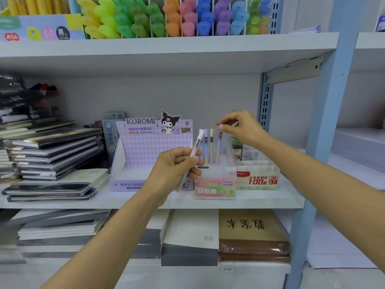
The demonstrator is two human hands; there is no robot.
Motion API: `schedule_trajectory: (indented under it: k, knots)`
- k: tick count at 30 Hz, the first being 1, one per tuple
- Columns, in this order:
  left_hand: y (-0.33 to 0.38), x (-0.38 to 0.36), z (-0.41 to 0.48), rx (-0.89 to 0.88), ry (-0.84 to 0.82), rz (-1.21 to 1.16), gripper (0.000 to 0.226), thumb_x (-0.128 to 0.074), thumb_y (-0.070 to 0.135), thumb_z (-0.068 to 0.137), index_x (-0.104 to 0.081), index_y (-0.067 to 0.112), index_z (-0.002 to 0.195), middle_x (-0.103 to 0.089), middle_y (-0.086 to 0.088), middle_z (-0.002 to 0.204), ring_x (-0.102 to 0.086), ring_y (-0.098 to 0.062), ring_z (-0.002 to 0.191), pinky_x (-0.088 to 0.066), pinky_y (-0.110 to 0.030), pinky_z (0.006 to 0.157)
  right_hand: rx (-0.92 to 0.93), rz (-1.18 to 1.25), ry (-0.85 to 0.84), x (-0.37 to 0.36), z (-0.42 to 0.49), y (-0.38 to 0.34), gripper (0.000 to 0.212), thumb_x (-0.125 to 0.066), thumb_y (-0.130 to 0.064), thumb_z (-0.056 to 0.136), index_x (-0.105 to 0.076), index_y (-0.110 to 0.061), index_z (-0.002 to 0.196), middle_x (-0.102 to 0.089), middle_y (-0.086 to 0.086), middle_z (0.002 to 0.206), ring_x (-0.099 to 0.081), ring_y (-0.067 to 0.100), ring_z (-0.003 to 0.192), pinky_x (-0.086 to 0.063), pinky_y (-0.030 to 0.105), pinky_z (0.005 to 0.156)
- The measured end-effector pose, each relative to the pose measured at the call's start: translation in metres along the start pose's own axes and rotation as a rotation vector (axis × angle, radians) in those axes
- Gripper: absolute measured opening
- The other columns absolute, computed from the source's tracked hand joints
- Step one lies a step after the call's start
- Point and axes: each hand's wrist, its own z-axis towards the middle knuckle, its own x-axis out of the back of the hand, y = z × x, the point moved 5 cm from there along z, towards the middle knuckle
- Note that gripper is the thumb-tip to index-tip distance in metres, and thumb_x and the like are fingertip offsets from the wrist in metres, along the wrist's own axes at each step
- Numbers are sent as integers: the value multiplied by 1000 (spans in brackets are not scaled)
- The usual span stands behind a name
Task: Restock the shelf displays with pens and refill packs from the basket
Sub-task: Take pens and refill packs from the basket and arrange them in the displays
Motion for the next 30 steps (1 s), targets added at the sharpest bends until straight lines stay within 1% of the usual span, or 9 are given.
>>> schedule_trajectory:
  k: [4,7,10,13,15,17,20,24,30]
  knots:
    - [-1,1,0,5,-1,-9,15,-58,7,95,-69,8,104,-75,-12,90,-68,-15,69,-57,-22,68,-13,65,71,1,2,-1,17,-72,-14,85,-72,-17,101,-66,-9,87,-60,0,79,-46,5,67]
    - [-1,0,1,9,3,-16,14,-58,8,94,-69,8,104,-75,-10,88,-69,-15,69,-57,-22,66,-57,44,62,-6,3,2,9,-75,-13,82,-73,-14,90,-69,-5,83,-64,5,79,-54,21,81]
    - [-2,1,2,20,7,-25,15,-58,8,94,-69,8,104,-75,-9,88,-69,-15,68,-57,-21,66,-77,-17,20,-13,3,1,9,-75,-14,82,-75,-10,90,-69,1,89,-63,12,82,-55,32,86]
    - [0,1,1,21,9,-12,16,-58,8,94,-69,7,106,-75,-10,90,-69,-16,69,-57,-22,66,-33,-41,79,-5,1,-10,14,-68,-24,88,-74,-15,98,-65,-2,97,-57,8,83,-48,22,77]
    - [2,1,-1,4,29,-4,17,-59,6,94,-69,6,108,-76,-10,90,-69,-17,68,-57,-22,66,-4,160,85,3,-6,-22,16,-63,-27,92,-73,-16,100,-69,-2,92,-59,3,74,-45,18,68]
    - [7,0,-2,-30,60,5,16,-60,6,93,-69,5,107,-76,-10,88,-69,-16,67,-58,-23,66,20,428,-58,2,-16,-37,18,-61,-27,94,-71,-15,104,-72,1,89,-63,7,68,-49,20,61]
    - [16,-6,-4,-67,88,-10,16,-65,5,90,-69,5,105,-76,-11,86,-70,-17,66,-59,-24,66,62,592,-254,-3,-31,-54,16,-64,-19,91,-69,-14,106,-73,2,86,-66,12,73,-53,20,65]
    - [24,-15,-7,-67,91,-11,15,-69,12,87,-70,7,101,-76,-11,84,-71,-19,68,-59,-25,66,68,683,-184,7,-39,-58,13,-63,-5,90,-71,-10,100,-73,4,81,-67,12,75,-54,19,72]
    - [28,-23,-12,-58,7,12,21,-53,19,99,-69,7,104,-76,-8,88,-71,-20,72,-58,-25,67,38,812,-168,24,-49,-57,20,-61,-5,91,-68,-4,110,-73,8,94,-70,18,86,-55,21,76]
